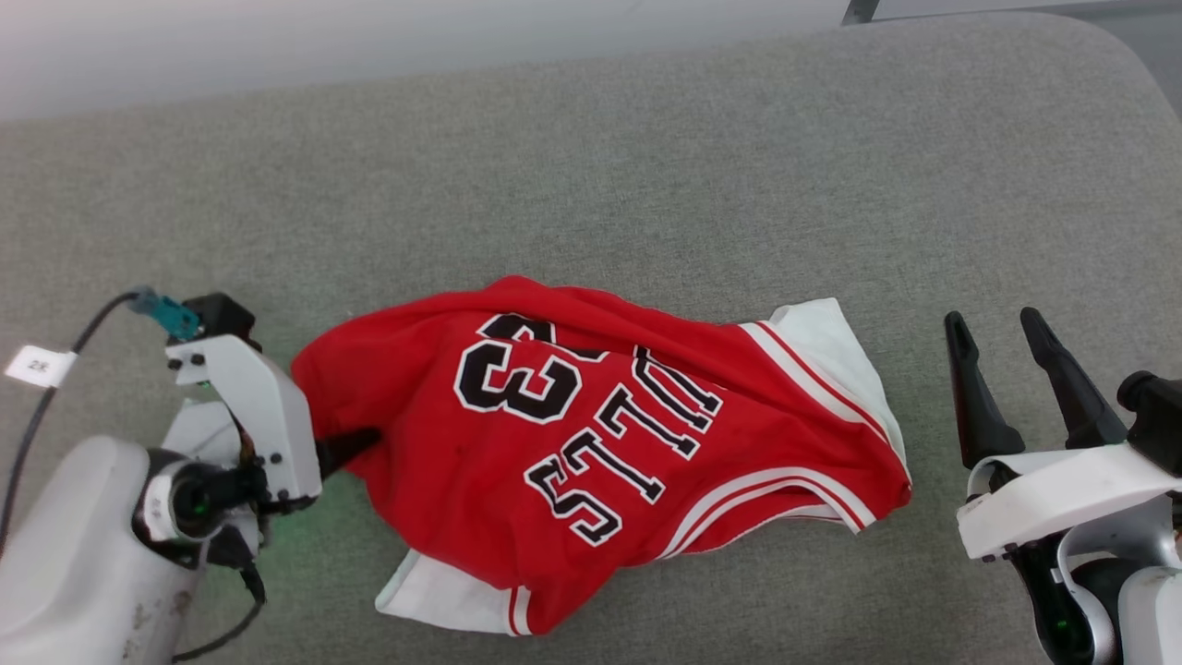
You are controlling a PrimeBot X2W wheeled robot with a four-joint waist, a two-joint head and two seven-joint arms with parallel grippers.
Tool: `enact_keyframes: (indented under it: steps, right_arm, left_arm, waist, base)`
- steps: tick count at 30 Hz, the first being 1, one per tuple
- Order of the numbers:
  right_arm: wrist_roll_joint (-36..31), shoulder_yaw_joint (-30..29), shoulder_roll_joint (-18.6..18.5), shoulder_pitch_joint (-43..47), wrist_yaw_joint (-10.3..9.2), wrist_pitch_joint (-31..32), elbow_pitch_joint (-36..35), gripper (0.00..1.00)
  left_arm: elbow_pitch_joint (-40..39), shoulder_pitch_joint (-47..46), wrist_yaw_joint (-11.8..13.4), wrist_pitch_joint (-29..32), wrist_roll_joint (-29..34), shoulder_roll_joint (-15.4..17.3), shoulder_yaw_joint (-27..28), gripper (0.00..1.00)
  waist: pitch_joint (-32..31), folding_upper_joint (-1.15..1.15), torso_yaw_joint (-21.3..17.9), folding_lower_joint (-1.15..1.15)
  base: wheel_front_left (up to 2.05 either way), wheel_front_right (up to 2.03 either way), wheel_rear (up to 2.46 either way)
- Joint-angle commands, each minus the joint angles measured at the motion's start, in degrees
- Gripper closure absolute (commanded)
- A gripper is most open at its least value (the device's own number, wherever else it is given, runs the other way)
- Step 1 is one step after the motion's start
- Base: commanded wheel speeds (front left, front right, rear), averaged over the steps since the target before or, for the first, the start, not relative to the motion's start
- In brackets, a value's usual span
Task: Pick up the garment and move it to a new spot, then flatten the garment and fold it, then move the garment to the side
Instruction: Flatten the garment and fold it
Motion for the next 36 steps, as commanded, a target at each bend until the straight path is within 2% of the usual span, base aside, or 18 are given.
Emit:
enact_keyframes:
  steps: [1,2,5,8,13,20,29,36]
  right_arm:
    - [0.48,0.09,0.18,-1.05,-0.04,-0.16,0.06,0.0]
    - [0.51,0.16,0.18,-1.16,-0.04,-0.28,0.15,0.0]
    - [0.39,0.06,0.2,-1.08,-0.04,-0.51,0.35,0.0]
    - [0.21,-0.01,0.21,-0.97,-0.04,-0.6,0.39,0.0]
    - [0.64,0.13,0.21,-0.55,-0.04,-0.66,0.43,0.0]
    - [0.75,0.68,0.2,-0.11,-0.04,-0.68,-0.02,0.0]
    - [1.64,2.31,0.2,-0.15,-0.04,-1.64,0.1,0.0]
    - [2.41,3.54,0.21,-1.36,-0.04,-3.05,0.55,0.0]
  left_arm:
    - [2.18,1.31,-0.58,-0.3,-0.18,-1.79,-1.27,0.56]
    - [2.83,0.98,-1.2,-0.57,-0.53,-2.21,-1.27,1.0]
    - [4.01,-0.3,-2.83,-0.08,-1.69,-3.21,-1.28,1.0]
    - [4.21,-2.52,-4.27,-0.05,-1.45,-2.12,-1.12,1.0]
    - [3.5,-7.23,-5.24,-0.52,0.45,-0.05,-0.96,1.0]
    - [2.32,-15.17,-7.46,-2.83,3.88,1.43,-1.43,1.0]
    - [5.84,-26.96,-11.51,-9.62,10.16,2.54,-3.94,1.0]
    - [9.7,-36.13,-12.92,-18.63,14.69,3.21,-8.47,1.0]
  waist:
    - [0.28,0.0,-0.17,0.0]
    - [0.3,0.0,-0.16,0.0]
    - [0.13,0.0,0.11,0.0]
    - [-0.22,0.0,0.34,0.0]
    - [-0.85,0.0,0.38,0.0]
    - [-1.01,0.0,-0.23,0.0]
    - [1.03,0.0,-2.95,0.0]
    - [4.23,0.0,-5.33,0.0]
  base:
    - [0.0,0.0,0.0]
    - [0.0,0.0,0.0]
    - [0.0,0.0,0.0]
    - [0.0,0.0,0.0]
    - [0.0,0.0,0.0]
    - [0.0,0.0,0.0]
    - [0.0,0.0,0.0]
    - [0.0,0.0,0.0]
